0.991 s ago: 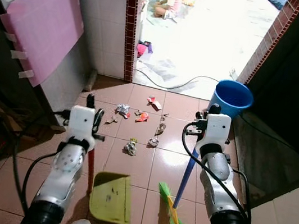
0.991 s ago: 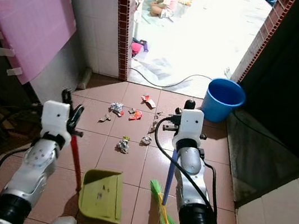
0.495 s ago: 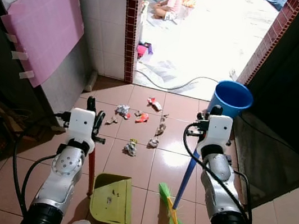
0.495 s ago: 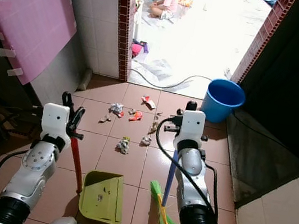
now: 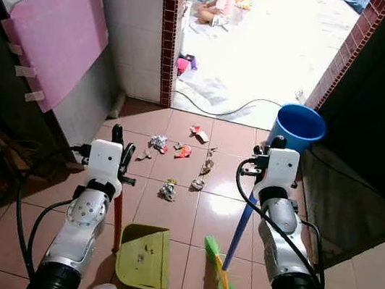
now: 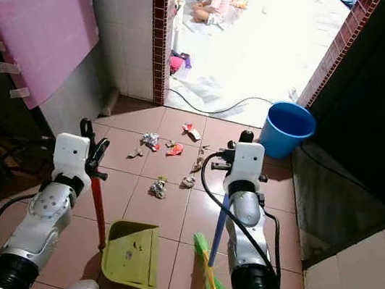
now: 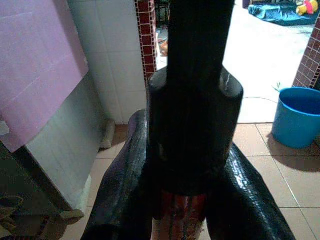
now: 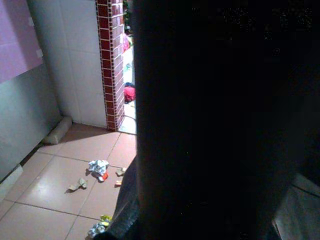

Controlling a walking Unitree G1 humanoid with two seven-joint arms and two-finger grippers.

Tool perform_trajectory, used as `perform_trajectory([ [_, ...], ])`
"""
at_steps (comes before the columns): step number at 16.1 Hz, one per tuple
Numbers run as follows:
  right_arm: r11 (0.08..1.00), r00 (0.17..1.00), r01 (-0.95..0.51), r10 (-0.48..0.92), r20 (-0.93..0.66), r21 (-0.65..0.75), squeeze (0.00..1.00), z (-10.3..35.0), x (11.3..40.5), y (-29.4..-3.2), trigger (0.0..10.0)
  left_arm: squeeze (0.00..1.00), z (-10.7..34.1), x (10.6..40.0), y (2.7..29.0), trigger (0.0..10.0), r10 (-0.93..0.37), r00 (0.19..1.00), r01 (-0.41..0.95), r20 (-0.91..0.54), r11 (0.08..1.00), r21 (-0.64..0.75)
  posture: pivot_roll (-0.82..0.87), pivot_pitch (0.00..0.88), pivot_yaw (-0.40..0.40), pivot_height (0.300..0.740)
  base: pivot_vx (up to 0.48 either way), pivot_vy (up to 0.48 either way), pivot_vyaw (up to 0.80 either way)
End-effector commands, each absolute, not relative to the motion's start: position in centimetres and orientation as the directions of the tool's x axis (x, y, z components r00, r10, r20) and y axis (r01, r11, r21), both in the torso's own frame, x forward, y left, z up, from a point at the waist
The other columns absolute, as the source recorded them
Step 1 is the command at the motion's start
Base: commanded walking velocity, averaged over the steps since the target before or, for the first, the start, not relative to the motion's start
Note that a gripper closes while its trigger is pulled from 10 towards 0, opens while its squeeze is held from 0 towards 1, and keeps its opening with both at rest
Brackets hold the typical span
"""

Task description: Sweep floor

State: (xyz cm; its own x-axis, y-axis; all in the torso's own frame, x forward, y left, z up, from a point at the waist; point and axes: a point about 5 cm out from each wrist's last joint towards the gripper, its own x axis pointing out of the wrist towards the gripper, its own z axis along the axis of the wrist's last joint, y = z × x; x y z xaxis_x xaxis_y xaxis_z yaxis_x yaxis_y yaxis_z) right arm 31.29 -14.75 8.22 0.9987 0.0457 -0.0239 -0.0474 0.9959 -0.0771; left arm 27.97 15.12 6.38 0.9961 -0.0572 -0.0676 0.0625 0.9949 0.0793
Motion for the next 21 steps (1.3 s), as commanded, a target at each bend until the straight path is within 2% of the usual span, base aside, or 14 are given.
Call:
perform_trajectory([
  [1,0.997,0.999,-0.03,0.029,-0.021,-0.068,0.0,8.5,31.3,-15.1,10.0,0.0,6.8,28.0,15.3,10.0,-0.063,0.997,0.068,-0.054,0.993,0.101,0.0,0.0,0.042,0.74,0.0,0.0,0.0],
  [19,0.997,0.999,-0.03,0.029,-0.021,-0.068,0.0,8.5,31.3,-15.1,10.0,0.0,6.8,28.0,15.3,10.0,-0.063,0.997,0.068,-0.054,0.993,0.101,0.0,0.0,0.042,0.74,0.0,0.0,0.0],
  [21,0.998,0.999,0.006,-0.009,-0.042,-0.059,0.0,8.4,31.4,-16.0,10.0,0.0,6.8,26.7,14.5,10.0,-0.022,0.999,0.024,-0.025,0.996,0.083,0.0,0.0,0.036,0.74,0.0,0.0,0.0],
])
